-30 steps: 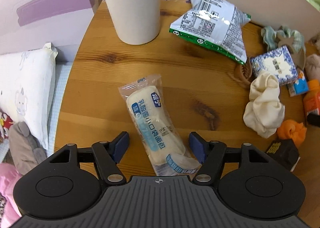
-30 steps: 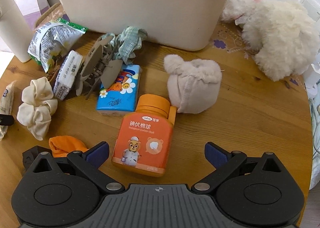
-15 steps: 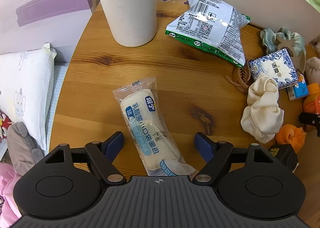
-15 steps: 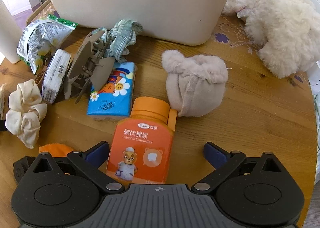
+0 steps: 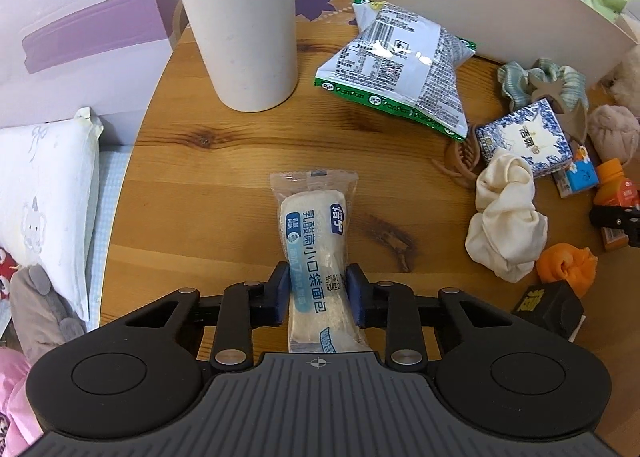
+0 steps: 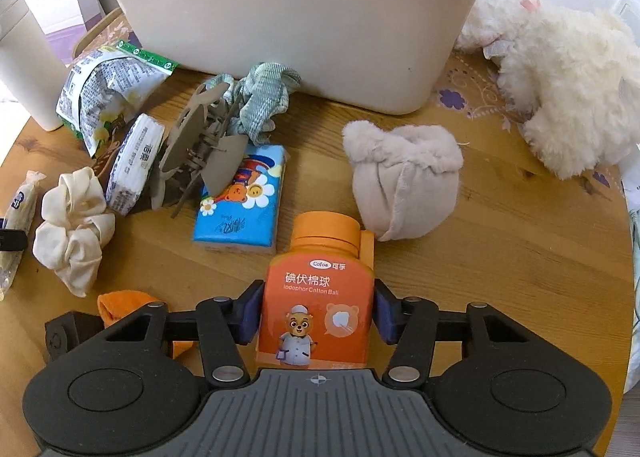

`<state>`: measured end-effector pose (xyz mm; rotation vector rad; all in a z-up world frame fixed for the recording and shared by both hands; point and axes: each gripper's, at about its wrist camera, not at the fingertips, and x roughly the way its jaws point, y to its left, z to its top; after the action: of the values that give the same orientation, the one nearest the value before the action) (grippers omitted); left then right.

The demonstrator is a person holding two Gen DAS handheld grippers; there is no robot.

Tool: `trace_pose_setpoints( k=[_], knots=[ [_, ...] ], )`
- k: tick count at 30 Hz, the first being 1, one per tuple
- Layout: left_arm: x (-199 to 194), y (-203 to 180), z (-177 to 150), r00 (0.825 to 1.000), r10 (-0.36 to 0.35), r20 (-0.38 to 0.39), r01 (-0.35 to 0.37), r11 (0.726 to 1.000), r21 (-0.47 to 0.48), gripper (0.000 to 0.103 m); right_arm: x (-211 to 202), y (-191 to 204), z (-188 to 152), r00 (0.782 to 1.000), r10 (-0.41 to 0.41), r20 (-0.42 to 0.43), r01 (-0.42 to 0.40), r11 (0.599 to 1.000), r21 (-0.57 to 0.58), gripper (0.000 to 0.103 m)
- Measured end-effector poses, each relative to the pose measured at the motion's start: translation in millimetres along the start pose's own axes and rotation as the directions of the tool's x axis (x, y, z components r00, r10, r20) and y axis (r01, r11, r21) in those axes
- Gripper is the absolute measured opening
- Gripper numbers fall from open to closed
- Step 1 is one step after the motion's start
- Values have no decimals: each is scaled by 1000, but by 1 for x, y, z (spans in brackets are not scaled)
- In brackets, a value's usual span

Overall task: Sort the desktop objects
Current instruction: 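Grasp the white bread packet with the left tool while the right tool grasps the orange bottle, then carry the bread packet and orange bottle over the basket and open both tools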

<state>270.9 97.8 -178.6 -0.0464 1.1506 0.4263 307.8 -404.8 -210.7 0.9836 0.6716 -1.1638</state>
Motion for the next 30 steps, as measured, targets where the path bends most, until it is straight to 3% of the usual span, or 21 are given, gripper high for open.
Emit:
trace_pose_setpoints(
  k=[5, 13, 22, 30],
  knots=[
    [-12, -5, 2, 998, -34, 43, 32, 998, 48, 29, -8, -6, 0, 999, 35, 29, -36, 999, 13, 51],
    [-41, -23, 17, 985, -83, 149, 49, 974, 220, 29, -39, -7, 10, 991, 86, 101, -87, 996, 4, 51],
    [-62, -32, 44, 969, -112, 220, 56, 968, 243, 29, -75, -12, 22, 977, 128, 171, -131, 991, 9, 51],
    [-91, -44, 83, 936, -144, 321, 50, 957, 285, 29, -113, -26, 41, 958, 119, 262, -130, 991, 24, 51]
  ],
)
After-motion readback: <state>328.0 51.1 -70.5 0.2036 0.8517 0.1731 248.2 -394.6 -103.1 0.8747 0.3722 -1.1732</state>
